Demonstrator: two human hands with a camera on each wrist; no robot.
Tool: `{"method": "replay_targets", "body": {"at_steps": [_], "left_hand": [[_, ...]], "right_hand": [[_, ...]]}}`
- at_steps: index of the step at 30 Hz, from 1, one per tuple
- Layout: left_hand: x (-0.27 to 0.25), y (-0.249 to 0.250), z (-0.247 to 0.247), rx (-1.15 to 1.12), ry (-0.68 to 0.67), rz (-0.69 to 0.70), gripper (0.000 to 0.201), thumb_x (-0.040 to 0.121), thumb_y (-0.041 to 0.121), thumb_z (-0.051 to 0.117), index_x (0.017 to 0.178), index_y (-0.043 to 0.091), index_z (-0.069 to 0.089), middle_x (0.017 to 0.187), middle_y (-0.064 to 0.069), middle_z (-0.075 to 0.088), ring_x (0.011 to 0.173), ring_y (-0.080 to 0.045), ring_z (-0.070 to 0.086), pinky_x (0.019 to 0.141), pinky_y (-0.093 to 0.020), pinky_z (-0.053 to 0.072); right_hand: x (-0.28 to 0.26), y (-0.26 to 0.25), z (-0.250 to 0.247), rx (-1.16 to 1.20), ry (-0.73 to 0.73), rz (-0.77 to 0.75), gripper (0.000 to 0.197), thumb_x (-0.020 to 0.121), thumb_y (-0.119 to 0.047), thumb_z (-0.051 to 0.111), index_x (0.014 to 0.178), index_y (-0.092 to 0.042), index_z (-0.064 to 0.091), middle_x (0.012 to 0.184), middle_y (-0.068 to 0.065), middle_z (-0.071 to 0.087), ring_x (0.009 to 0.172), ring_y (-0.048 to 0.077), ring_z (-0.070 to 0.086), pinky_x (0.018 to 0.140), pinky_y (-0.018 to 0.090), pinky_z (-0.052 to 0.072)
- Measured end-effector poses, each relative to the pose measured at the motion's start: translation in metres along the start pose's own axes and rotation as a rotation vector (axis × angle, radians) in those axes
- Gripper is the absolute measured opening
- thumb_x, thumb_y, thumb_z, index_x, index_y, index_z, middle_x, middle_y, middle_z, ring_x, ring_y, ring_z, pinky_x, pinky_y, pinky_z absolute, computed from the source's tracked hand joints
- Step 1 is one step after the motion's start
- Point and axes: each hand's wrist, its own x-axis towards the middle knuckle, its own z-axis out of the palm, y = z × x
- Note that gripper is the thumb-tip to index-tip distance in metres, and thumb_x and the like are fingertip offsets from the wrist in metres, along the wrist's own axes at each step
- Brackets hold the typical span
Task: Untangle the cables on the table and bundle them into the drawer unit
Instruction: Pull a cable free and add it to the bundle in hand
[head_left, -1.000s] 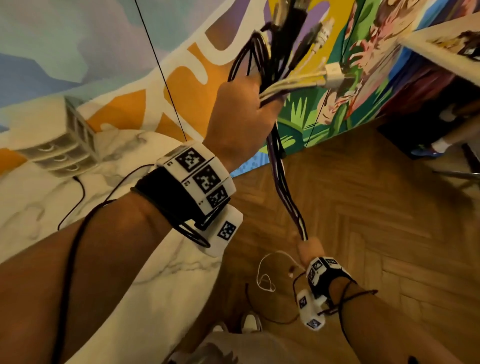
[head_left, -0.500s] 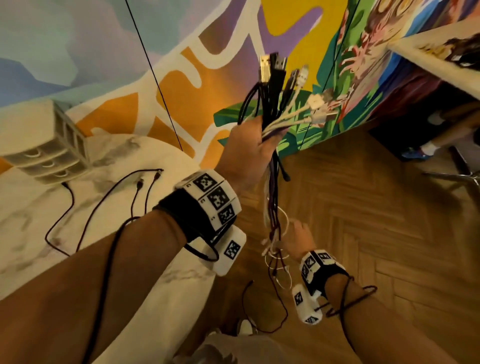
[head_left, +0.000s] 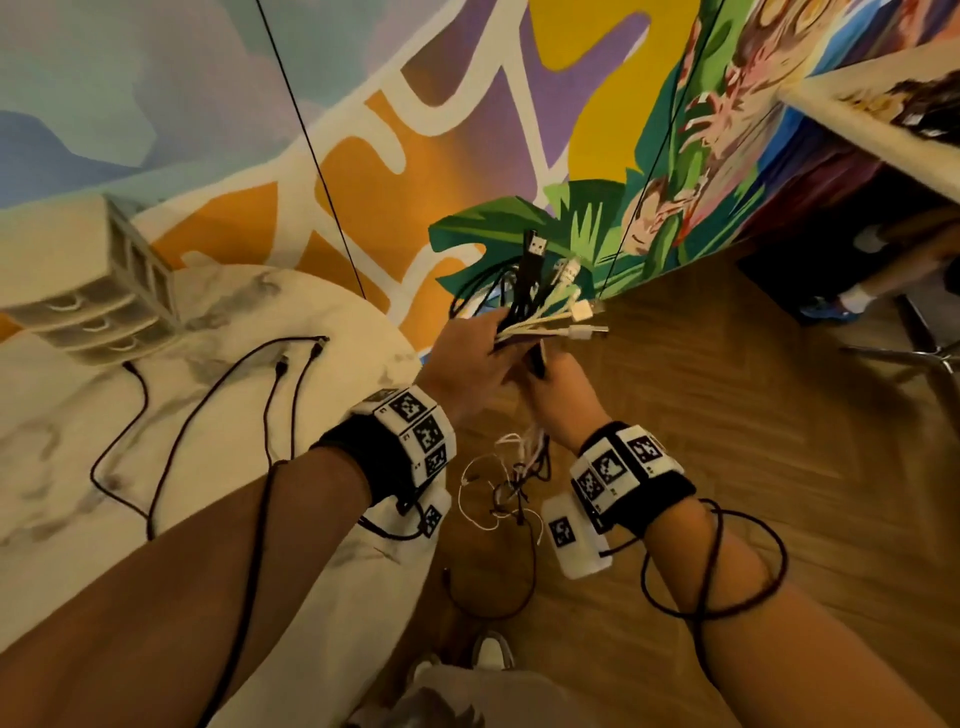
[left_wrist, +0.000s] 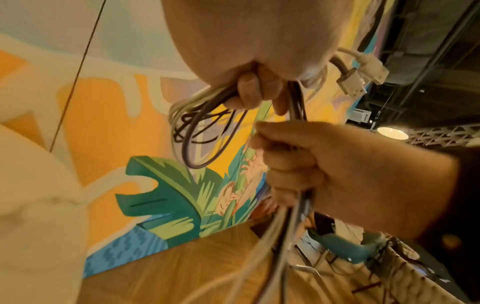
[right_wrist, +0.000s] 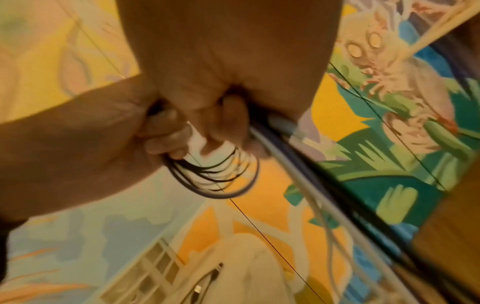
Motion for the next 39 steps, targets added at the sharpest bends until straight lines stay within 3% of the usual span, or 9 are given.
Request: {"method": "replay_targets", "body": {"at_steps": [5, 8, 13, 18, 23, 28, 31, 34, 39], "left_hand": [[0.011, -0.002, -0.042, 0.043, 0.147, -0.108, 0.023, 0.093, 0.030, 0.057, 0.073, 0.018, 0.056, 0.051, 0.009, 0.042, 0.044, -0.006, 0.039, 0.043, -0.020, 0.027], [0.020, 0.006, -0.062, -0.112, 0.288, -0.130, 0.043, 0.093, 0.031, 0.058, 0.055, 0.021, 0.041, 0.047, 0.005, 0.030, 0.040, -0.008, 0.027, 0.043, -0.021, 0.018], [0.024, 0.022, -0.050, -0.432, 0.309, -0.188, 0.050, 0.093, 0.043, 0.053, 0.052, 0.019, 0.038, 0.049, -0.007, 0.031, 0.047, -0.020, 0.029, 0.048, -0.038, 0.025], [0.015, 0.030, -0.006, -0.552, 0.149, -0.244, 0.048, 0.092, 0.035, 0.058, 0.047, 0.024, 0.044, 0.043, 0.008, 0.033, 0.041, -0.012, 0.028, 0.049, -0.033, 0.024], [-0.001, 0.014, 0.025, -0.419, -0.012, -0.232, 0.030, 0.081, 0.031, 0.067, 0.069, 0.005, 0.055, 0.061, -0.014, 0.048, 0.054, -0.025, 0.047, 0.060, -0.036, 0.047], [-0.016, -0.037, 0.057, 0.145, -0.160, -0.320, 0.031, 0.080, -0.015, 0.053, 0.111, -0.011, 0.056, 0.105, -0.028, 0.062, 0.110, -0.025, 0.059, 0.102, -0.043, 0.041], [-0.015, -0.027, 0.082, 0.691, -0.480, -0.695, 0.025, 0.088, 0.001, 0.054, 0.104, -0.018, 0.057, 0.100, -0.034, 0.061, 0.103, -0.031, 0.061, 0.109, -0.040, 0.033], [-0.061, -0.022, 0.027, -0.005, -0.360, -0.430, 0.039, 0.089, 0.015, 0.061, 0.124, -0.001, 0.053, 0.114, -0.010, 0.060, 0.087, -0.004, 0.058, 0.076, -0.005, 0.038], [-0.060, -0.008, -0.019, 0.247, -0.148, -0.096, 0.022, 0.091, 0.033, 0.057, 0.102, 0.016, 0.064, 0.091, 0.004, 0.066, 0.081, -0.012, 0.059, 0.062, -0.018, 0.041]], "right_hand": [[-0.008, 0.066, -0.003, 0.051, 0.411, 0.266, 0.046, 0.095, -0.032, 0.051, 0.054, -0.017, 0.035, 0.053, -0.001, 0.037, 0.051, 0.017, 0.032, 0.049, 0.029, 0.026], [-0.018, 0.115, -0.004, -0.242, 0.201, 0.474, 0.041, 0.095, -0.031, 0.050, 0.057, -0.017, 0.045, 0.062, 0.008, 0.053, 0.060, 0.027, 0.048, 0.054, 0.033, 0.035], [-0.037, 0.171, -0.004, -0.517, -0.281, 0.742, 0.033, 0.086, -0.034, 0.063, 0.104, -0.007, 0.065, 0.096, 0.013, 0.067, 0.088, 0.032, 0.064, 0.073, 0.036, 0.052], [-0.029, 0.109, -0.013, -0.416, -0.300, 0.378, 0.035, 0.086, -0.011, 0.061, 0.121, -0.006, 0.059, 0.119, 0.013, 0.061, 0.109, 0.030, 0.058, 0.091, 0.032, 0.046], [-0.013, 0.014, -0.035, 0.849, -0.172, 0.117, 0.040, 0.082, -0.018, 0.055, 0.120, -0.008, 0.056, 0.104, 0.002, 0.069, 0.095, 0.015, 0.065, 0.079, 0.028, 0.051], [-0.008, -0.029, -0.025, 0.511, -0.325, 0.084, 0.034, 0.091, -0.035, 0.057, 0.111, -0.010, 0.068, 0.117, 0.019, 0.065, 0.085, 0.012, 0.064, 0.061, 0.014, 0.047], [-0.007, -0.034, -0.005, 0.416, -0.389, 0.186, 0.039, 0.090, -0.046, 0.052, 0.094, -0.015, 0.076, 0.114, 0.034, 0.059, 0.084, 0.036, 0.054, 0.079, 0.040, 0.048], [-0.010, -0.034, 0.014, 0.350, -0.356, 0.197, 0.042, 0.091, -0.045, 0.046, 0.088, -0.017, 0.078, 0.107, 0.025, 0.066, 0.100, 0.046, 0.057, 0.101, 0.053, 0.043], [-0.020, -0.038, 0.027, 0.434, -0.185, 0.217, 0.037, 0.100, -0.020, 0.041, 0.077, -0.008, 0.068, 0.069, 0.005, 0.067, 0.060, 0.009, 0.062, 0.061, 0.023, 0.050]]}}
